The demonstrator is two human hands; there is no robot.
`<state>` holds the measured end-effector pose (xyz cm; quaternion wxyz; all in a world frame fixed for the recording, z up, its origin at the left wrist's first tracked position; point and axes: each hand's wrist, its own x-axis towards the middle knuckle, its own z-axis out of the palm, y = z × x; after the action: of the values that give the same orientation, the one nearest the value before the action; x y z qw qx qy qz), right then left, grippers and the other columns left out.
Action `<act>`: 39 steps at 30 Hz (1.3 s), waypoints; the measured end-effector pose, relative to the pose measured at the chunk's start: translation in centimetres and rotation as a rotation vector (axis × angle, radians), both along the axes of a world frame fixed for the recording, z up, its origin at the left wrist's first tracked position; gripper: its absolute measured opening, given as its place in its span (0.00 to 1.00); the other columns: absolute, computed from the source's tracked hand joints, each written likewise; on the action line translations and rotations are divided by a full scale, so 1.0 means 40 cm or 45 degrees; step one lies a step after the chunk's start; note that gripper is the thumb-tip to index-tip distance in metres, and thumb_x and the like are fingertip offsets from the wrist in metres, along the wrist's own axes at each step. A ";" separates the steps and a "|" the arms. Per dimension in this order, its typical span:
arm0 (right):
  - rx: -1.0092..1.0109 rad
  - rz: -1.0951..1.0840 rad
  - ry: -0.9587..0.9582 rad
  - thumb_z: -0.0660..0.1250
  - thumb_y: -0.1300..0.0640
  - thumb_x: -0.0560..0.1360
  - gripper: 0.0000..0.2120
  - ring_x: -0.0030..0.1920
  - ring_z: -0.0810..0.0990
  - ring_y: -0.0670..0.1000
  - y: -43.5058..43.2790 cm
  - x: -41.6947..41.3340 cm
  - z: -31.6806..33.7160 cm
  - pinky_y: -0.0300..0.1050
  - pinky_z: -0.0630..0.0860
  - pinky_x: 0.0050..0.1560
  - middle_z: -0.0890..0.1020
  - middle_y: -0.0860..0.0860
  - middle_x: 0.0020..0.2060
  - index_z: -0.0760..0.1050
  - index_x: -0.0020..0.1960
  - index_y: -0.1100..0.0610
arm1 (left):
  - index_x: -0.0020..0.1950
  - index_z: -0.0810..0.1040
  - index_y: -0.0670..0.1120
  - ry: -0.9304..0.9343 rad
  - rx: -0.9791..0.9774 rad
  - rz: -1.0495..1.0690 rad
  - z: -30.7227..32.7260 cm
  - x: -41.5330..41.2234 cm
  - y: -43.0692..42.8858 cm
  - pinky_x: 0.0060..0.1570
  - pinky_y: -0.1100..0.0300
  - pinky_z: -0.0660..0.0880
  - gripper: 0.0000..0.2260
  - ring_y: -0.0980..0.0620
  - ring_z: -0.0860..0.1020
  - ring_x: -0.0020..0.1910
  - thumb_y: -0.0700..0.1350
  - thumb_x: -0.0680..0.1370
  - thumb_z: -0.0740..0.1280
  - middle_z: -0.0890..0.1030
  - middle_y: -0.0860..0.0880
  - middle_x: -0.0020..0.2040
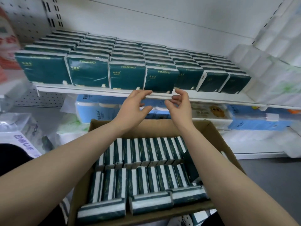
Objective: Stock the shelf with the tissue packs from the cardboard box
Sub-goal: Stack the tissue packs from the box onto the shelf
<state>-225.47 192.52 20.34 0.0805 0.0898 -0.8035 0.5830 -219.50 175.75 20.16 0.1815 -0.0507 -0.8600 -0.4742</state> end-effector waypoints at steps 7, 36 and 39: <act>0.118 0.121 -0.211 0.71 0.59 0.76 0.24 0.53 0.78 0.47 0.019 0.110 -0.070 0.40 0.75 0.53 0.77 0.49 0.53 0.66 0.69 0.52 | 0.67 0.75 0.48 -0.367 -0.174 -0.230 -0.050 0.137 -0.031 0.60 0.68 0.70 0.17 0.58 0.75 0.61 0.43 0.78 0.69 0.77 0.53 0.63; 0.946 0.802 -0.664 0.75 0.58 0.73 0.14 0.55 0.80 0.51 0.145 0.296 -0.199 0.50 0.77 0.60 0.82 0.49 0.53 0.79 0.58 0.53 | 0.69 0.72 0.48 -1.020 -0.561 -0.504 -0.204 0.290 0.058 0.64 0.54 0.69 0.19 0.49 0.74 0.61 0.56 0.81 0.60 0.76 0.49 0.65; 0.799 0.739 -0.704 0.72 0.60 0.75 0.11 0.53 0.81 0.53 0.140 0.277 -0.189 0.50 0.79 0.57 0.83 0.51 0.50 0.80 0.56 0.54 | 0.65 0.73 0.48 -0.972 -0.452 -0.452 -0.206 0.269 0.046 0.58 0.56 0.73 0.19 0.51 0.77 0.54 0.51 0.77 0.70 0.78 0.49 0.59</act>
<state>-214.40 198.13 12.76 -0.3315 0.1715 -0.8730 0.3140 -208.73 177.58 11.92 -0.2440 -0.0491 -0.9113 -0.3280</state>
